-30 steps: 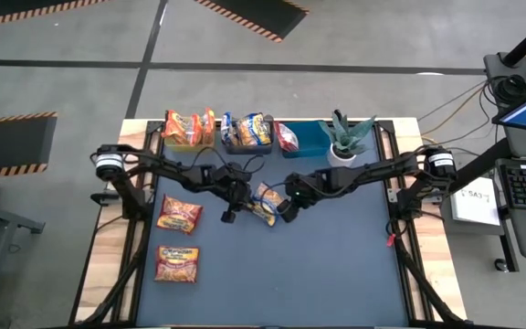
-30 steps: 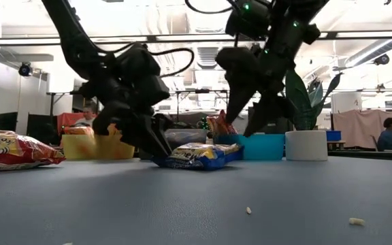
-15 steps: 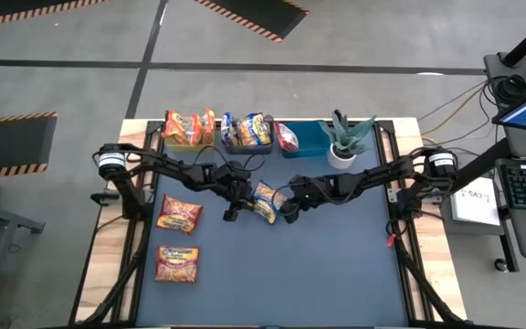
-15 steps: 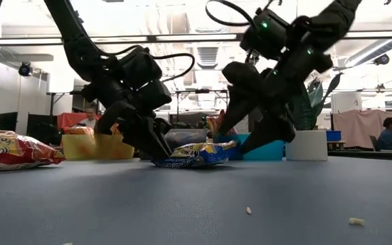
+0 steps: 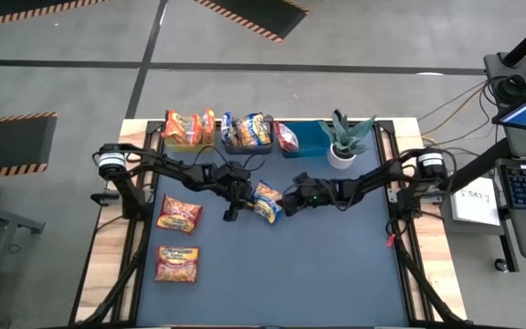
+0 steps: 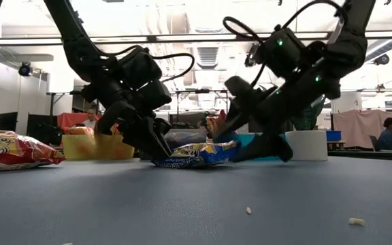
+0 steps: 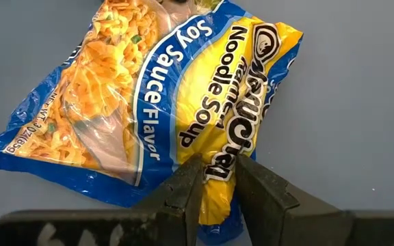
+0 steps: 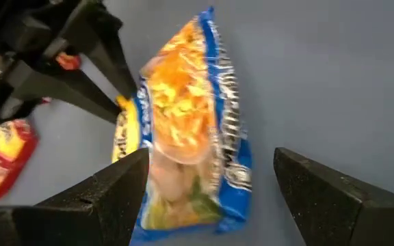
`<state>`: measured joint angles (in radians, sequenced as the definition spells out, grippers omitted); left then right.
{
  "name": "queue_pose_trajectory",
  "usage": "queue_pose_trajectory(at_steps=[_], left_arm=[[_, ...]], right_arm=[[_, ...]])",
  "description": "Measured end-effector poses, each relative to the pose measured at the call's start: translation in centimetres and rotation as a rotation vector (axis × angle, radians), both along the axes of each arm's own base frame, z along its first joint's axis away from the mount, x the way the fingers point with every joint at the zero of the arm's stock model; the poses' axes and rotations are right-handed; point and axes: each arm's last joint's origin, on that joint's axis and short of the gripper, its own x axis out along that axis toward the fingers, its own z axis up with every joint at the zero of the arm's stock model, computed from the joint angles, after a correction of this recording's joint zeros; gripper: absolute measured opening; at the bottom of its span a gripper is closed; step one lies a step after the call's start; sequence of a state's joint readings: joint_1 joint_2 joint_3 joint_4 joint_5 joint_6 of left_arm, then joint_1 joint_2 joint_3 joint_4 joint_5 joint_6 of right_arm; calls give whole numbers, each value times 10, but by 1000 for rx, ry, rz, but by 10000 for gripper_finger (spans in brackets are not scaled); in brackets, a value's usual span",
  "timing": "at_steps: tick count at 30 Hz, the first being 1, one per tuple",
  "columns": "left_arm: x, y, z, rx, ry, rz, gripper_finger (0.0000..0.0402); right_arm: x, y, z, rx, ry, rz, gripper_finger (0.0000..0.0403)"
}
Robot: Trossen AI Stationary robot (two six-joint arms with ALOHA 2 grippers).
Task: Sort Maruchan noodles
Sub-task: Put the blue noodle pack into the black bin
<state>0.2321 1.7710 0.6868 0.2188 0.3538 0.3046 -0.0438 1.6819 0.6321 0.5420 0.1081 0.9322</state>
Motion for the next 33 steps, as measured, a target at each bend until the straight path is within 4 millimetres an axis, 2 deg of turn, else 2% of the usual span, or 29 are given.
queue_pose_trajectory(at_steps=[5,12,18,33], left_arm=[[0,0,0,2,-7,1,75],[1,0,1,5,-16,1,75],[2,1,1,9,-31,2,75],[2,1,7,18,-45,8,75]], right_arm=[[10,2,-8,4,-63,-6,301],[21,3,-5,1,-102,43,292],[28,8,1,12,-171,109,254],[29,7,0,-1,-173,83,147]])
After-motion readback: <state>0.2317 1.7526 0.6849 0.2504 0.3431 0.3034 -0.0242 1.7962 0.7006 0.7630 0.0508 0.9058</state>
